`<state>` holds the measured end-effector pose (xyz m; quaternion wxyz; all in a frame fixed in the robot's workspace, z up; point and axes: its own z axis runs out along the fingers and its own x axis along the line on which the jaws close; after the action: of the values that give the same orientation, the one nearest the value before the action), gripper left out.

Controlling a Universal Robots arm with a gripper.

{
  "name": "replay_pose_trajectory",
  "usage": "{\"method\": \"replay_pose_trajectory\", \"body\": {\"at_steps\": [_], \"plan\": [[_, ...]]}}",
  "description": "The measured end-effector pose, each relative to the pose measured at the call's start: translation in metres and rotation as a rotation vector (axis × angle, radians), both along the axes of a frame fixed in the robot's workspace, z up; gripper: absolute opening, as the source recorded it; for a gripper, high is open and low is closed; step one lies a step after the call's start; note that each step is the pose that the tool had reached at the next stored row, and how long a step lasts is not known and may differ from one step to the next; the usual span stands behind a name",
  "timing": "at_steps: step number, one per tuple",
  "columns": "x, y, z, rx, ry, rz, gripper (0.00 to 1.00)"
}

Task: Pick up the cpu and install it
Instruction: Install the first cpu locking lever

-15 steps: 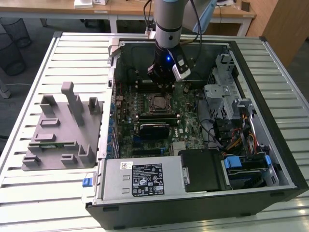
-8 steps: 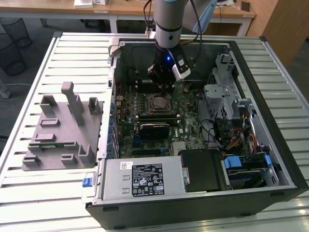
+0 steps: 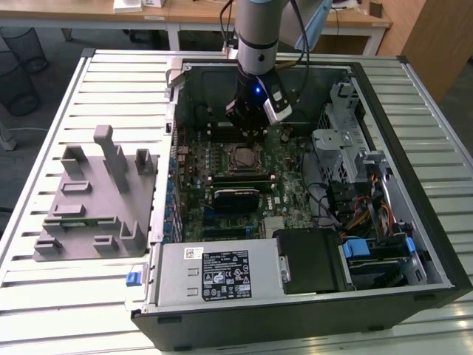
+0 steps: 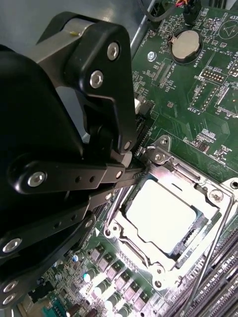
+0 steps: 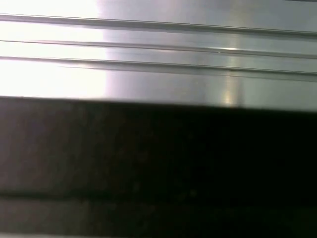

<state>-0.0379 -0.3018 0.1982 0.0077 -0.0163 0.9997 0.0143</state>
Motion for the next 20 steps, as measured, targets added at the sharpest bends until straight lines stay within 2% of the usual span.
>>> {"method": "replay_pose_trajectory", "body": {"at_steps": [7,12,15,17,20], "plan": [[0.0,0.0,0.001,-0.0009,0.0,0.0,0.11],[-0.0001,-0.0001,-0.0016,-0.0261,0.0007,0.0,0.11],[-0.0001,0.0,-0.0044,-0.0346,0.0013,0.0,0.11],[0.0001,0.0007,-0.0046,-0.0348,0.0017,0.0,0.11],[-0.0006,-0.0001,-0.0038,-0.0251,0.0026,0.001,0.11]]}}
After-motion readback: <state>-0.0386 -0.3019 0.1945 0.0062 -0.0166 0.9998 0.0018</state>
